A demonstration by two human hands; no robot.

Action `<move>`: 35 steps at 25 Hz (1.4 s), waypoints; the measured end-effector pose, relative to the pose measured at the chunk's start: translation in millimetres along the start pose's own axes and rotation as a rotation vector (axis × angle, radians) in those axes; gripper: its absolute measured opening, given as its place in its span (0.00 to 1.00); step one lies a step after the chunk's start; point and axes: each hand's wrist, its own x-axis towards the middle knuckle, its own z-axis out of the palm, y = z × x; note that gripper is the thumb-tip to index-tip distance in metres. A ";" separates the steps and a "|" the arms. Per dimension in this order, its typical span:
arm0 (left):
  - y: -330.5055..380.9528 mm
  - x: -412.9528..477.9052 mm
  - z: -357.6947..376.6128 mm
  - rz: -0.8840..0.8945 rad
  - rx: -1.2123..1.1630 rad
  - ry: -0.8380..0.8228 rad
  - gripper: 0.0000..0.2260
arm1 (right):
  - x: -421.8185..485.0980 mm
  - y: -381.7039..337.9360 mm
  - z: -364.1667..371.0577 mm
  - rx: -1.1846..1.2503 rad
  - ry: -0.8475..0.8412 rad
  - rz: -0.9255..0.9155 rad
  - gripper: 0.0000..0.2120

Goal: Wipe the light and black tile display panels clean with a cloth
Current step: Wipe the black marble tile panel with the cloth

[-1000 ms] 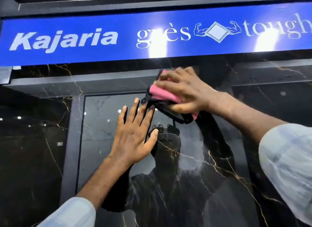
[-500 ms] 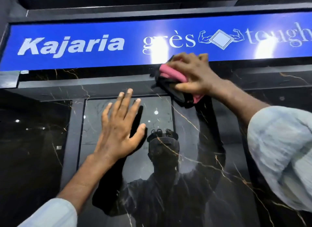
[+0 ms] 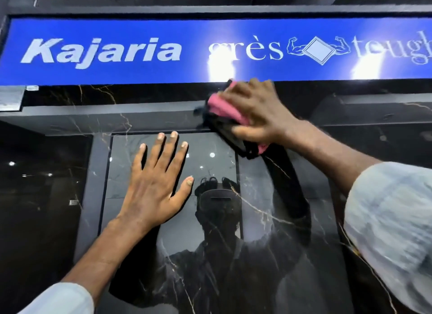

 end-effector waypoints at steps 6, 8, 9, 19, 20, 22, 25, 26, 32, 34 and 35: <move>0.5 1.0 -1.2 -0.009 -0.020 -0.005 0.32 | 4.0 24.5 -8.0 0.046 0.117 0.264 0.35; 0.6 0.0 0.3 -0.001 -0.013 0.001 0.33 | 7.2 0.5 3.2 -0.028 0.057 -0.003 0.35; 0.4 0.2 1.1 0.005 -0.013 0.004 0.33 | 6.2 -3.1 6.8 -0.036 0.009 -0.171 0.35; -0.5 -0.5 5.4 0.019 -0.011 0.031 0.33 | 20.5 -12.8 6.6 -0.019 -0.035 -0.182 0.35; 0.3 -0.5 5.4 0.020 -0.011 0.024 0.33 | 19.6 -1.1 0.7 0.007 -0.014 -0.068 0.35; 0.2 -0.4 5.3 0.016 -0.013 0.012 0.33 | 20.6 13.3 -7.3 0.041 0.082 0.341 0.36; -0.9 0.2 3.7 0.017 -0.004 0.011 0.33 | 16.0 -15.8 -0.5 -0.089 0.053 0.146 0.38; -0.3 1.2 3.5 0.022 0.003 0.013 0.32 | 8.8 -30.6 2.0 -0.072 0.030 -0.072 0.36; -0.8 -1.4 2.5 0.020 0.015 0.005 0.33 | -10.5 5.9 -9.6 0.064 0.059 0.164 0.35; -2.1 -2.0 1.3 0.017 0.009 0.002 0.33 | -19.7 -14.4 1.8 -0.010 0.140 0.192 0.36; -2.3 -2.7 0.9 0.019 0.013 0.001 0.33 | -27.0 -35.5 8.6 -0.012 0.142 0.065 0.36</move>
